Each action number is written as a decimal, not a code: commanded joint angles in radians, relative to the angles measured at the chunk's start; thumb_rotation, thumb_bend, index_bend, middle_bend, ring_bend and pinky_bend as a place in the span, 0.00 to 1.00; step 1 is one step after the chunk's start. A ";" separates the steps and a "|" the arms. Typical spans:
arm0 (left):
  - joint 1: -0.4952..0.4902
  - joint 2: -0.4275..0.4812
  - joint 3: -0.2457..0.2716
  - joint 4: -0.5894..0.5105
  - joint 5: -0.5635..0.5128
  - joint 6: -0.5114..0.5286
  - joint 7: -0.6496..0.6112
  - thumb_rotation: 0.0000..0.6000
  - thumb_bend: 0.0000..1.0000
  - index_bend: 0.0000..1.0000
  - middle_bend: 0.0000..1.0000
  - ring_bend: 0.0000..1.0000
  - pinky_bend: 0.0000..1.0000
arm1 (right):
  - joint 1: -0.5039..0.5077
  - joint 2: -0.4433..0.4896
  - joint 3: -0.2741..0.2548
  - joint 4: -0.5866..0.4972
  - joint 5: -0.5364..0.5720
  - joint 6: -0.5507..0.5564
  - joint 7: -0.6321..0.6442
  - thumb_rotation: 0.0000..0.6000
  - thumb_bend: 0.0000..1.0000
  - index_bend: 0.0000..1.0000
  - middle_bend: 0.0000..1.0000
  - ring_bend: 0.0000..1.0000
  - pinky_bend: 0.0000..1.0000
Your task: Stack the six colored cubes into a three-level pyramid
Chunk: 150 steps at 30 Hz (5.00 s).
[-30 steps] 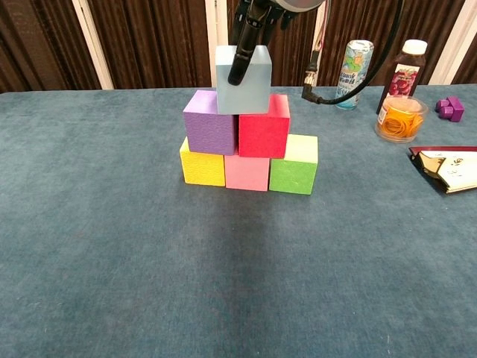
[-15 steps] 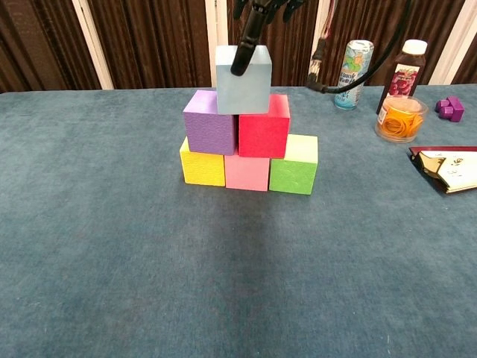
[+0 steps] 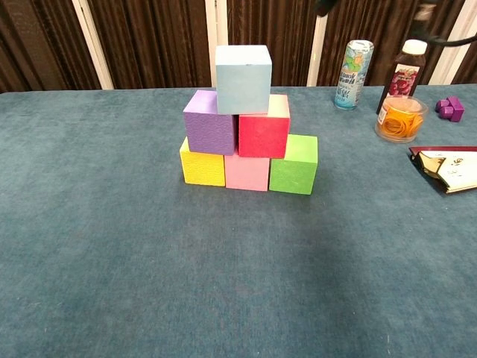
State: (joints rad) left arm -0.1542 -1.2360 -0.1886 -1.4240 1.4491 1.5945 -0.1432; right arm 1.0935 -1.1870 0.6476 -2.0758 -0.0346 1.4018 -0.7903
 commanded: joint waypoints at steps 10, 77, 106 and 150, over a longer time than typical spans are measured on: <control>-0.015 -0.009 0.013 0.008 0.010 -0.027 0.015 1.00 0.27 0.11 0.07 0.00 0.00 | -0.305 0.246 -0.111 -0.164 -0.273 -0.001 0.205 1.00 0.16 0.12 0.09 0.08 0.00; -0.417 -0.329 -0.034 -0.219 -0.352 -0.435 0.733 1.00 0.27 0.09 0.00 0.00 0.00 | -1.018 -0.019 -0.642 0.294 -1.336 0.289 0.689 1.00 0.16 0.12 0.09 0.07 0.00; -0.497 -0.417 -0.025 -0.142 -0.435 -0.452 0.780 1.00 0.27 0.08 0.00 0.00 0.00 | -1.054 -0.033 -0.575 0.288 -1.315 0.238 0.666 1.00 0.16 0.12 0.09 0.07 0.00; -0.538 -0.469 0.014 -0.144 -0.408 -0.428 0.805 1.00 0.27 0.08 0.00 0.00 0.00 | -1.095 -0.025 -0.525 0.261 -1.309 0.210 0.664 1.00 0.16 0.12 0.09 0.07 0.00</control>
State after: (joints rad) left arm -0.6922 -1.7053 -0.1745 -1.5677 1.0407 1.1664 0.6614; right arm -0.0012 -1.2123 0.1219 -1.8149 -1.3441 1.6121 -0.1270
